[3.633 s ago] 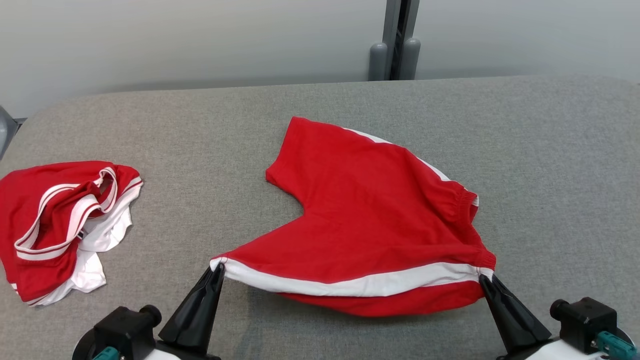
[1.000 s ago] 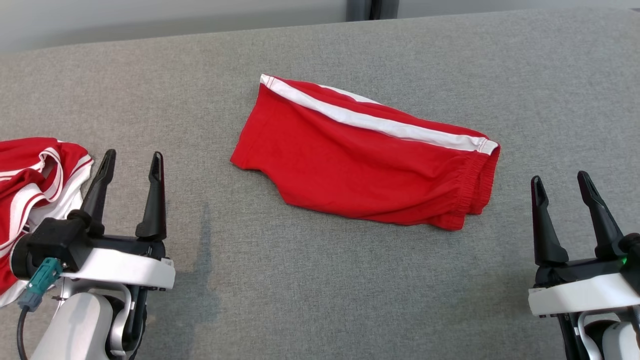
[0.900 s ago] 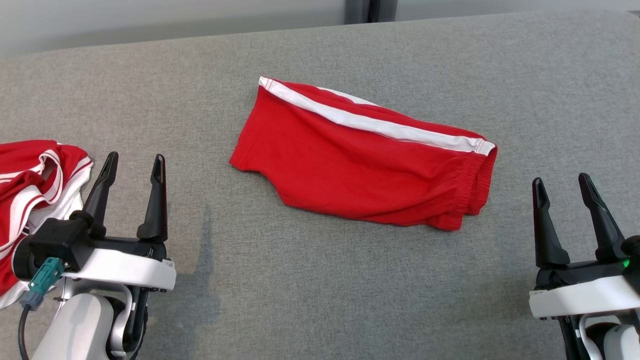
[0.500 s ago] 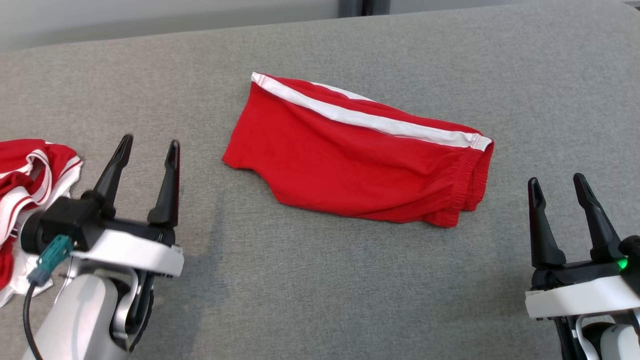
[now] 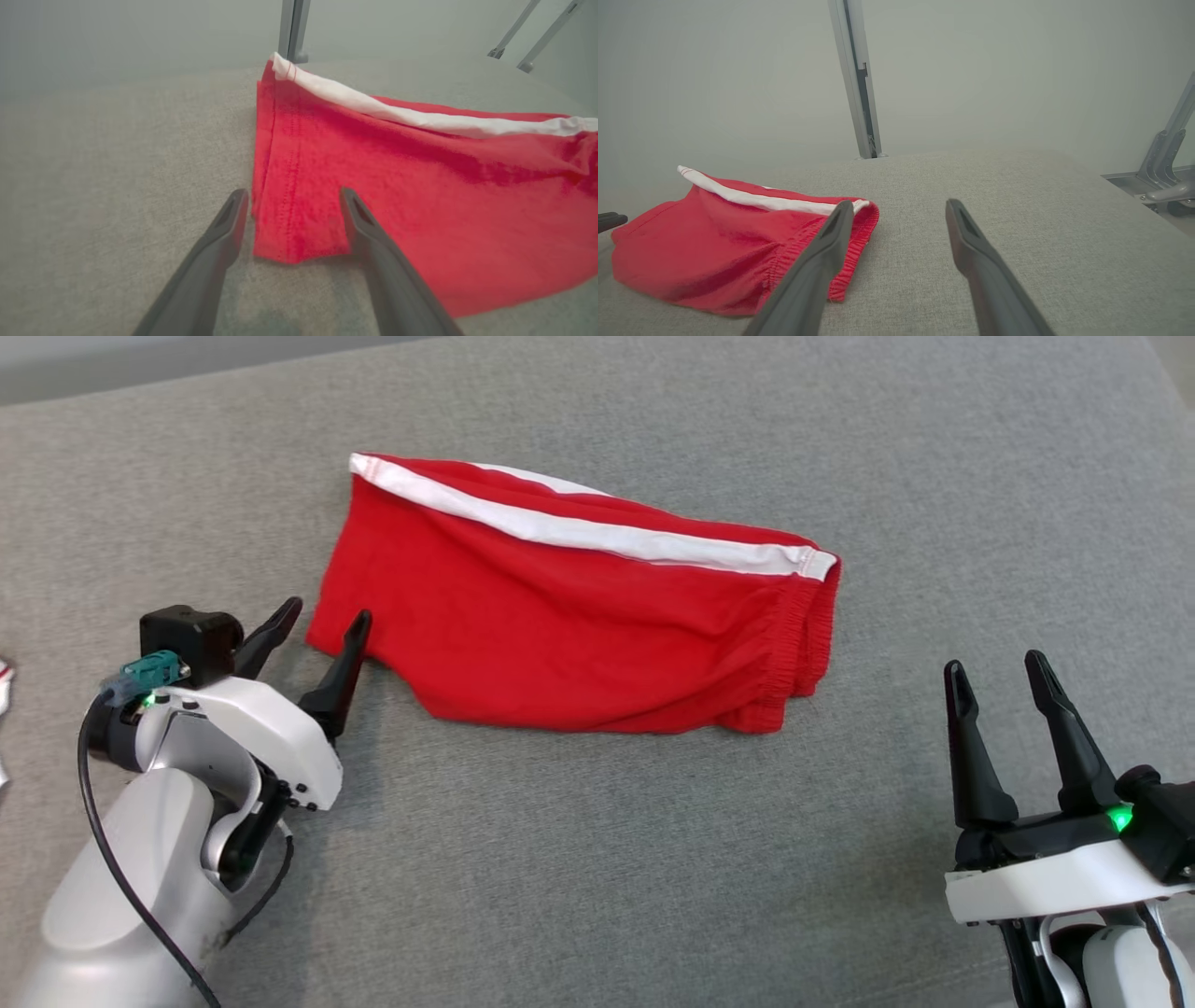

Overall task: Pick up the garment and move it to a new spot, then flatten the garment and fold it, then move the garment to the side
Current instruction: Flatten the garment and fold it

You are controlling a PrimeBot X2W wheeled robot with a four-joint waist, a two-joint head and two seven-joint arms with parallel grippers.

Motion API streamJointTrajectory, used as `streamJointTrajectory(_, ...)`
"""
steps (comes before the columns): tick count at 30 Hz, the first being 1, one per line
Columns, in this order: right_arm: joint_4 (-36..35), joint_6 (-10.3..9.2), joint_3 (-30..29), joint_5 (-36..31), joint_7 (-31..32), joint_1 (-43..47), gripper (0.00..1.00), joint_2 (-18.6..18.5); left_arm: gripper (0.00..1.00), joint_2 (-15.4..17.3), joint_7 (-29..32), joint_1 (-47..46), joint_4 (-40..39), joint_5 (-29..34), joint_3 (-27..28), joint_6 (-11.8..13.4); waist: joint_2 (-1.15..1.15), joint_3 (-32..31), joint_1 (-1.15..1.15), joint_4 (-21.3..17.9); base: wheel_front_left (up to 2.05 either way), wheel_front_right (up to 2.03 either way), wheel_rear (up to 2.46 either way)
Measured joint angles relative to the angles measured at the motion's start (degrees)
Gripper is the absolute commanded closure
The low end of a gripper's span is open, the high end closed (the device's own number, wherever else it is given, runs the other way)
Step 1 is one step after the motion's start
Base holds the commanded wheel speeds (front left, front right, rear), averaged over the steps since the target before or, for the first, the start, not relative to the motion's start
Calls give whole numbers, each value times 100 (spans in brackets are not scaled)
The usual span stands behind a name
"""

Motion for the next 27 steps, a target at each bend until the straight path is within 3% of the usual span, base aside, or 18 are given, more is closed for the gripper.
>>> streamJointTrajectory(6, 116, 0, 63, 74, -87, -47, 0, 1, 0, 67, 119, -393, 882, -196, -99, -91, 0, 160, 0, -214, 0, 0, 0)
streamJointTrajectory(11, 185, 0, 90, 98, -126, -70, 0, 2, 2, 51, 149, -631, 1160, -364, -274, -116, 0, 214, 0, -268, 0, 0, 0)
streamJointTrajectory(12, 196, 0, 92, 101, -134, -76, 0, 1, 56, 30, 149, -665, 1170, -439, -349, -115, 0, 220, 0, -272, 0, 0, 0)
streamJointTrajectory(13, 207, 0, 101, 122, -136, -91, 0, 1, 100, 21, 141, -687, 1152, -531, -435, -115, 0, 224, 0, -273, 0, 0, 0)
streamJointTrajectory(19, 265, 0, 110, 160, -166, -116, 0, 2, 100, 54, -52, -684, 1094, -1010, -859, -133, 0, 190, 0, -240, 0, 0, 0)
streamJointTrajectory(27, 244, 0, -13, 158, -97, 1, 0, 3, 100, 11, -1022, -114, 1025, -1439, -582, -88, 0, 49, 0, -23, 0, 0, 0)
